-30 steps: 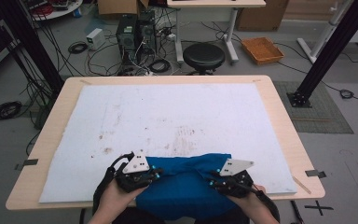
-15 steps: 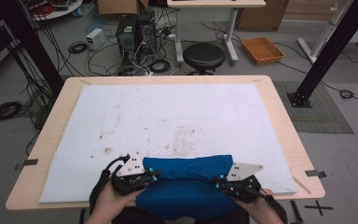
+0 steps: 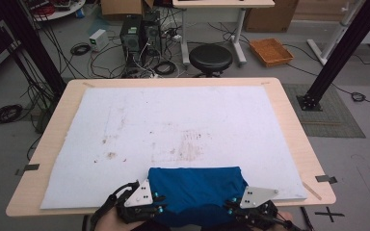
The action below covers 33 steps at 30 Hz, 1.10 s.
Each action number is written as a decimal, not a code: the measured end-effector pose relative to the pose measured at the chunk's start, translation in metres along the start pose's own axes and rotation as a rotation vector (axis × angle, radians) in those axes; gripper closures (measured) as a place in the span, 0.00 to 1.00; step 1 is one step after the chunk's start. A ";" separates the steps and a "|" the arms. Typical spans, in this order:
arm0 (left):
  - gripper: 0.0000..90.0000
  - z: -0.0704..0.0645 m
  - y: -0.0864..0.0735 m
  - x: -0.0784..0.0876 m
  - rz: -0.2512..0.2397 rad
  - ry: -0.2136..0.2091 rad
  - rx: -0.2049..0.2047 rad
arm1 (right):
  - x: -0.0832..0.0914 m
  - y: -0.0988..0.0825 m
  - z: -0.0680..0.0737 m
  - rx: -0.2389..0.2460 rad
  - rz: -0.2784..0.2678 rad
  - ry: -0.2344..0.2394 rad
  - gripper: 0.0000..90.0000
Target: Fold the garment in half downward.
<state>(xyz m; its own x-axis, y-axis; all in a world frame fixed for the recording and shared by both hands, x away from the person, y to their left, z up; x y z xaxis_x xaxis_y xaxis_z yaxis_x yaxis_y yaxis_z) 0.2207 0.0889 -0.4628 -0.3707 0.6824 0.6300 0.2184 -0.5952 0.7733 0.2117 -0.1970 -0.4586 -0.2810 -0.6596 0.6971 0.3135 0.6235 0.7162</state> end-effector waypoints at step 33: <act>0.89 0.093 -0.017 -0.028 0.015 0.142 0.392 | -0.020 -0.010 -0.109 -0.408 -0.060 -0.090 0.93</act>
<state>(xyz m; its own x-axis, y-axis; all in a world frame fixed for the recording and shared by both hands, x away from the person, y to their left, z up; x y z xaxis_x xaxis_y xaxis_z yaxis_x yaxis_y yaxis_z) 0.3107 0.1195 -0.4867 -0.4794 0.5934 0.6466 0.5416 -0.3796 0.7500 0.3128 -0.2359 -0.4828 -0.3823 -0.6389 0.6675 0.6226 0.3557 0.6970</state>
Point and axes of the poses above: each handheld gripper's, and its own axes: x roughly backward along the jaws, y roughly out of its top, z roughly to its left, the point moved 6 cm from there along -x, roughly forward along the jaws, and after that the axes turned 5 degrees about y, right-handed, at the moved point
